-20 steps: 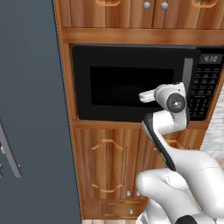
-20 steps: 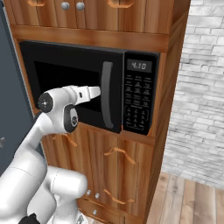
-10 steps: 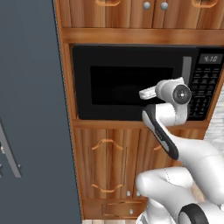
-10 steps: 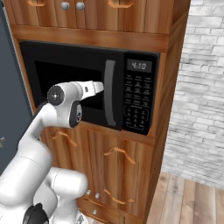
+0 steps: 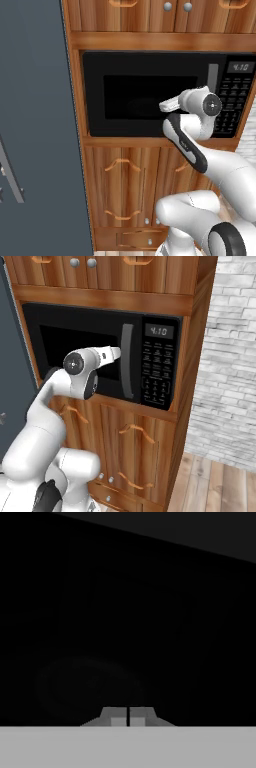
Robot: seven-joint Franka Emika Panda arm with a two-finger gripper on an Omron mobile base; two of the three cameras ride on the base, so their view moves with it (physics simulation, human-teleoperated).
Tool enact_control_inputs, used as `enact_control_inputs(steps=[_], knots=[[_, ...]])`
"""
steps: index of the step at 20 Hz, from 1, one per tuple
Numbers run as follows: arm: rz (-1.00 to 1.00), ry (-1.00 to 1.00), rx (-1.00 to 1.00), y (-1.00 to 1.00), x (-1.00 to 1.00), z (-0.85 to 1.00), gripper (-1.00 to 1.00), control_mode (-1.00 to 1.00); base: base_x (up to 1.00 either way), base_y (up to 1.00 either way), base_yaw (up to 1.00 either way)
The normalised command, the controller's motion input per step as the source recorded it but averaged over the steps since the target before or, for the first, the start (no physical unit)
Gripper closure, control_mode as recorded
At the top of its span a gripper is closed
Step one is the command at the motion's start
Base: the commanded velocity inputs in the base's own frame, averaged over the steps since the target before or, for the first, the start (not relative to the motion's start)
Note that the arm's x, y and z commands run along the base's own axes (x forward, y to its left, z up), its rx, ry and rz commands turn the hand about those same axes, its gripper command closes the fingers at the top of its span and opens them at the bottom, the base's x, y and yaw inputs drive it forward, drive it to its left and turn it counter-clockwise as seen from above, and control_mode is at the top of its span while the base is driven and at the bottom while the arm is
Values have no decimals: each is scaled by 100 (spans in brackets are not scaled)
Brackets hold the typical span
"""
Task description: Pick the marshmallow from the counter and place it in the microwave. Then turn on the microwave.
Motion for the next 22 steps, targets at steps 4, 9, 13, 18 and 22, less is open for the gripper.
enact_control_inputs(steps=[4, 9, 13, 18, 22], knots=[[7, 0, 0, 0, 23, 0, 100, -100, 0, 0, 0], [6, 0, 0, 0, 18, 0, 100, -100, 0, 0, 0], [3, 1, 0, 0, 5, 1, 100, -100, 0, 0, 0], [0, 6, -1, 0, -1, 11, 100, -100, 0, 0, 0], [0, 9, -3, 0, -12, 18, 100, -100, 0, 0, 0]])
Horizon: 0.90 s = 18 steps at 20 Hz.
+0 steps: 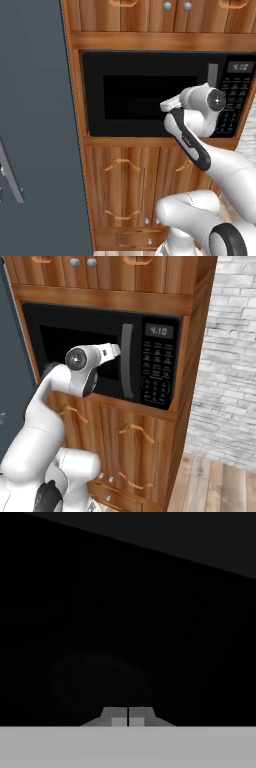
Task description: Pick the marshmallow from the counter and place it in the microwave. Then turn on the microwave.
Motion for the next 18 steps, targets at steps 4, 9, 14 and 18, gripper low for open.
enact_control_inputs(steps=[4, 9, 14, 18], knots=[[-1, 2, -4, 0, -19, 13, 100, -100, 0, 0, 0], [0, 0, -4, 5, -26, 2, 100, -100, 0, 0, 0], [0, -4, -4, 10, -34, 0, 100, -100, 0, 0, 0], [0, -8, -4, 10, -42, 0, 100, -100, 0, 0, 0]])
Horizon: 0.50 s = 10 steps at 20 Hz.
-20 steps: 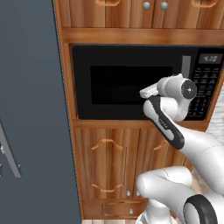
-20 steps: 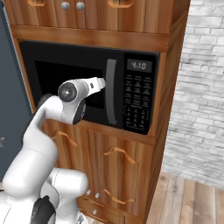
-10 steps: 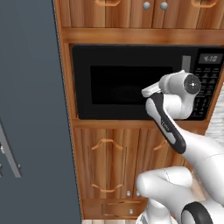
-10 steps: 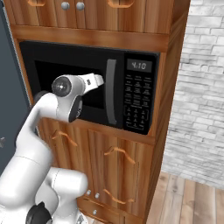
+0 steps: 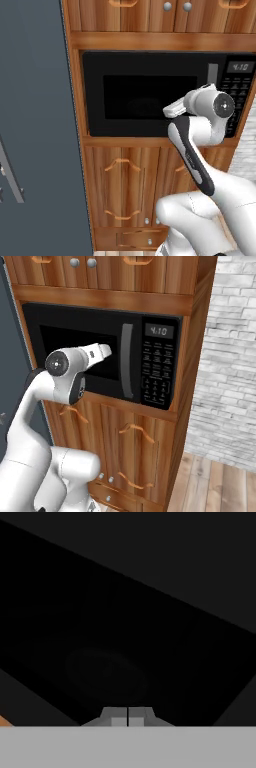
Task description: Pick the marshmallow from the counter and place it in the microwave. Then turn on the microwave.
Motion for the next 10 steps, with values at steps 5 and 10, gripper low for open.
enact_control_inputs(steps=[5, 10], knots=[[0, -6, -3, 4, -48, 6, 100, -100, 0, 0, 0], [0, -2, -1, 0, -47, 16, 100, -100, 0, 0, 0]])
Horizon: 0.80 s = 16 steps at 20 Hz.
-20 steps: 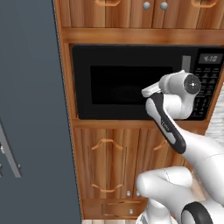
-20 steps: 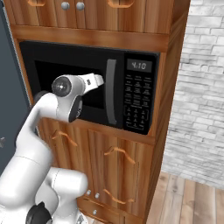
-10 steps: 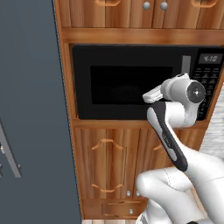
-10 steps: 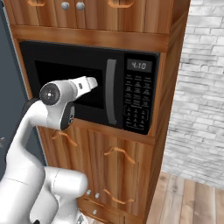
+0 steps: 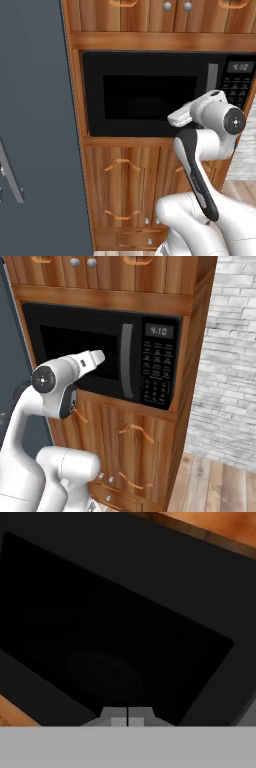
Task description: Pick the marshmallow from the counter and place it in the microwave. Then turn on the microwave.
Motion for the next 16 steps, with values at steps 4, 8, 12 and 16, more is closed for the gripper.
enact_control_inputs(steps=[4, 8, 12, 16], knots=[[0, 0, 0, 0, -47, 18, 100, -100, 0, 0, 0], [0, 0, 0, -1, -47, 14, 100, -100, 0, 0, 0], [0, 0, 0, -5, -47, 10, 100, -100, 0, 0, 0], [0, 0, 0, -12, -48, 6, 100, -100, 0, 0, 0]])
